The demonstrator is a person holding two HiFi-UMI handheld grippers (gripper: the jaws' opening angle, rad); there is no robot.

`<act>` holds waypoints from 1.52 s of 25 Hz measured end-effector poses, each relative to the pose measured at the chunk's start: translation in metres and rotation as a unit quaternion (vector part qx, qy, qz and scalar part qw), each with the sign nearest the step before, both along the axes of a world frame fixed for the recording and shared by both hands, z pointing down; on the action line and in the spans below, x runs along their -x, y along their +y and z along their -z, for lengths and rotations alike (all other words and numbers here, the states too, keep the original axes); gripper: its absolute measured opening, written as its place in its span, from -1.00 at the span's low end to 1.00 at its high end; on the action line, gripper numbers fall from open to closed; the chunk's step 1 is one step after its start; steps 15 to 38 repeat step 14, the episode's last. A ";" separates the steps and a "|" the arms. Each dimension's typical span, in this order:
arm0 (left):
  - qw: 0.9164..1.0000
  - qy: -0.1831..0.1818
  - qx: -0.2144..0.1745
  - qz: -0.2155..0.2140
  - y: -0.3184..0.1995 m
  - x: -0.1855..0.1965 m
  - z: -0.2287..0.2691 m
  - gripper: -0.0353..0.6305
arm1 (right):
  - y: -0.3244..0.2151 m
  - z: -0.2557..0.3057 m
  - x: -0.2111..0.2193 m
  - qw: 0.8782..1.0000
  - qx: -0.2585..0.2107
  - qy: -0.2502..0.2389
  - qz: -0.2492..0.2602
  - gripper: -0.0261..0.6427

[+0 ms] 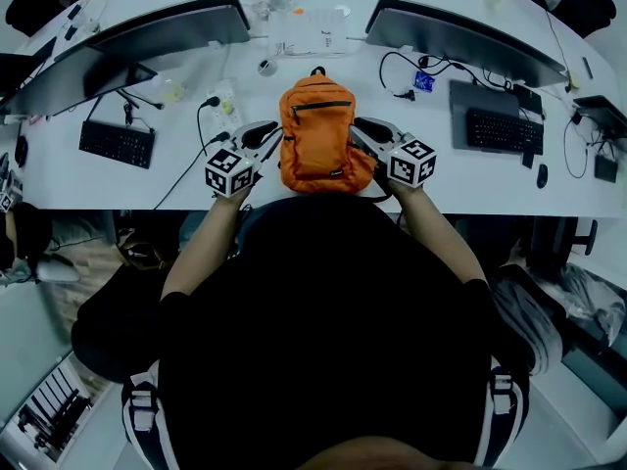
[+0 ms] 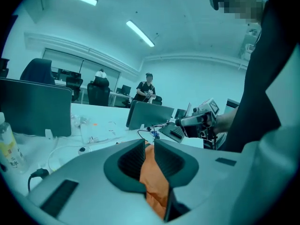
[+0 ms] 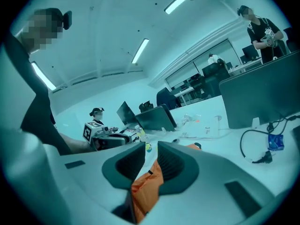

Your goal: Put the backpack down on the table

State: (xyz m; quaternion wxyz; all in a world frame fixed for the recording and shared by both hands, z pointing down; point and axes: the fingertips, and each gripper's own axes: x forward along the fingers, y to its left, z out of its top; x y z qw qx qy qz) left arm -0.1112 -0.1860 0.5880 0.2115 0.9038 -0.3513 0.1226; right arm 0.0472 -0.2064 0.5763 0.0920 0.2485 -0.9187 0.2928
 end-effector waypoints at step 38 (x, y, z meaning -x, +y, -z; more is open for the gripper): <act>0.999 0.008 -0.035 -0.010 0.013 -0.005 0.037 -0.76 | 0.025 0.035 0.020 0.999 -0.024 -0.028 0.034 -0.82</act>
